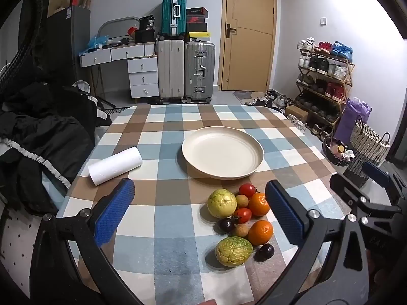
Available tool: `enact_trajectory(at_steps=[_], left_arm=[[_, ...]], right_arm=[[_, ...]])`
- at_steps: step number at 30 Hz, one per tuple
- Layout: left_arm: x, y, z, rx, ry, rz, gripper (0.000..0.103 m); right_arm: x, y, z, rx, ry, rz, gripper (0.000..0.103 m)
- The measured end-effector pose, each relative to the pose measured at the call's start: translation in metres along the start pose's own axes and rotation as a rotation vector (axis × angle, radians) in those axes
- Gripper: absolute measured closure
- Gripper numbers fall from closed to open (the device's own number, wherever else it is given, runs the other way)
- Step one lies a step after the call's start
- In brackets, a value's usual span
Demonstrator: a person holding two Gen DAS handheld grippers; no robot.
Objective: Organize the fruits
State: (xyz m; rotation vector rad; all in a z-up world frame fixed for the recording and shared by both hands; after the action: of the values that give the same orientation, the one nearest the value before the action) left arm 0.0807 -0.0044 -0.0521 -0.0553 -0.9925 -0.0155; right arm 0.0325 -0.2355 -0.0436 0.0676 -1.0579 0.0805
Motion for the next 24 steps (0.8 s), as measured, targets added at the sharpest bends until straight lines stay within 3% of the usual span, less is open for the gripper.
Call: enact_trajectory(at_steps=[4, 24], left_arm=[[-0.0045, -0.0041, 0.0050, -0.043, -0.022, 0.009, 0.000], [-0.0061, -0.0050, 0.0085, -0.051, -0.016, 0.002, 0.000]], right_arm=[[0.0013, 0.0004, 0.0028, -0.001, -0.016, -0.014, 0.000], [0.0014, -0.0007, 0.0023, 0.020, -0.023, -0.030, 0.000]])
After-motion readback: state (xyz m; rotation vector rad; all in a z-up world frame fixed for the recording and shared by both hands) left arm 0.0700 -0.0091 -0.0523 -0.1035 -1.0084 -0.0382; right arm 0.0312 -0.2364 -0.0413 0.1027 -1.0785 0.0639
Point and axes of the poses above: each gripper's, at about its wrist camera, not at the fingertips, and z roughly against the way its jaws point, y to its left, x to its top, the point moved 9 cm from there along -z, roughly the way its jaws point, and after that the axes turned 2 degrees about -x, right-handed, at the moved point
